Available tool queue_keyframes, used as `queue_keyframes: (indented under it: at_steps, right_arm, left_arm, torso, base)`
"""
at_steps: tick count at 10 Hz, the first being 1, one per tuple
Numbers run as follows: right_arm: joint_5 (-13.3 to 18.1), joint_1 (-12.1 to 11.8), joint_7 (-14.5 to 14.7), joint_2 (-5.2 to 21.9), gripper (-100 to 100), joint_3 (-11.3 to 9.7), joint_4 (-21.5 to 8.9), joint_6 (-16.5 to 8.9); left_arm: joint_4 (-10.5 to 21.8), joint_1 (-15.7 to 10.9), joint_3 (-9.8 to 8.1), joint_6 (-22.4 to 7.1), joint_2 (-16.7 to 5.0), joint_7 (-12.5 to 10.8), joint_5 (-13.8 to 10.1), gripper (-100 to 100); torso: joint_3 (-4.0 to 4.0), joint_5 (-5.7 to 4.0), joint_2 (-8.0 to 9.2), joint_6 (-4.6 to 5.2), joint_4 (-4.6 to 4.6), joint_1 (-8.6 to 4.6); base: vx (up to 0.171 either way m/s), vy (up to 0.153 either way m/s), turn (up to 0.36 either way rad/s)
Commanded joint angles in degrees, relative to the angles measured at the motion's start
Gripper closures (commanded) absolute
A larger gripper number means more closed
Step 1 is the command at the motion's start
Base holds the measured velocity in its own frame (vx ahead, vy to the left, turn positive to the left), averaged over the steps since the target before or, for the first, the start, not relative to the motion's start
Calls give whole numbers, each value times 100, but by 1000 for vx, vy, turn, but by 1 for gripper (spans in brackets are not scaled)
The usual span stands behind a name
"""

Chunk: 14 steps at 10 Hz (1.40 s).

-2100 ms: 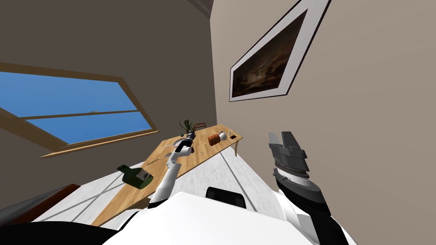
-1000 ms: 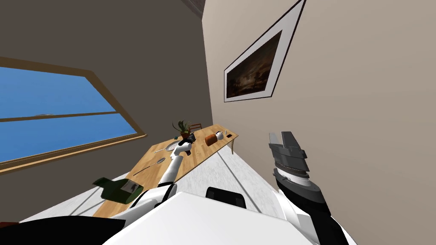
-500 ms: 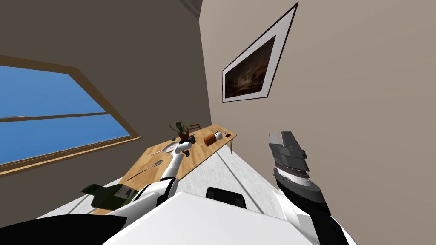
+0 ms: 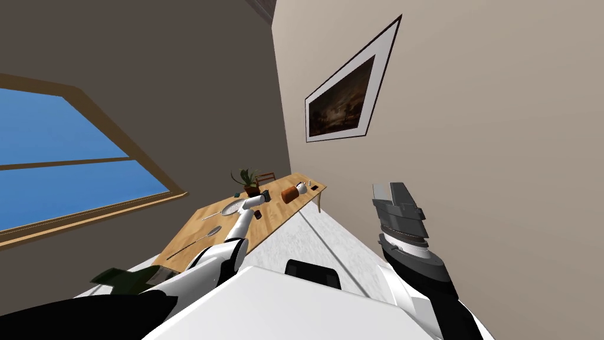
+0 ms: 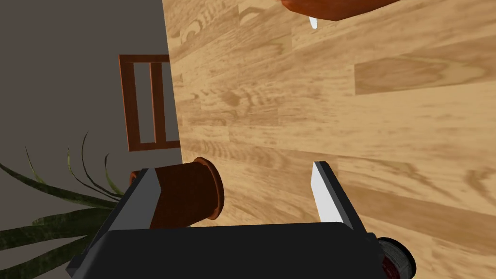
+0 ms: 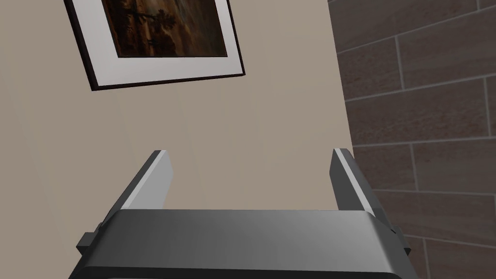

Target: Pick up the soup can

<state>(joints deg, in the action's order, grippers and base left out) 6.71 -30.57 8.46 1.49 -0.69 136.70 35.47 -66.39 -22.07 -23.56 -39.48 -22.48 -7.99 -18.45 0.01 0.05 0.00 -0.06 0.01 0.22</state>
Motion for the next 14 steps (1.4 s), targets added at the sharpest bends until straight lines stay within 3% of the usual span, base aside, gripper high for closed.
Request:
queue_keyframes:
  at_steps: [1, 8, 9, 11, 13, 14]
  right_arm:
    - [0, 0, 0, 0, 0, 0, 0, 0]
    - [0, -1, 0, 0, 0, 0, 0, 0]
    - [0, 0, 0, 0, 0, 0, 0, 0]
    - [0, 0, 0, 0, 0, 0, 0, 0]
    - [0, -1, 0, 0, 0, 1, 0, 0]
    - [0, -1, 0, 0, 0, 0, 0, 0]
  left_arm:
    - [271, -68, -23, -220, -35, -30, -10, -100]
    - [1405, -514, -150, -1204, -406, -204, -98, -100]
    - [1519, -514, -150, -1204, -406, -204, -98, -100]
    - [1951, -661, -182, -1584, -587, -274, -108, -100]
    - [2276, -718, -191, -1770, -670, -304, -107, -100]
    - [2276, -718, -191, -1770, -670, -304, -107, -100]
  torso:
    - [0, 0, 0, 0, 0, 0]
    - [-1, 2, -1, -3, -1, 4]
    - [-2, 2, -3, -2, -1, 8]
    - [0, 2, 0, -2, 0, 8]
    - [0, 4, -1, -4, 0, 12]
    - [-2, 3, -3, -4, -1, 9]
  base:
    - [-7, 38, -48]
    - [-6, 49, -63]
    - [-3, 51, -38]
    - [-13, 71, -67]
    - [-1, 63, -27]
    - [5, 40, -22]
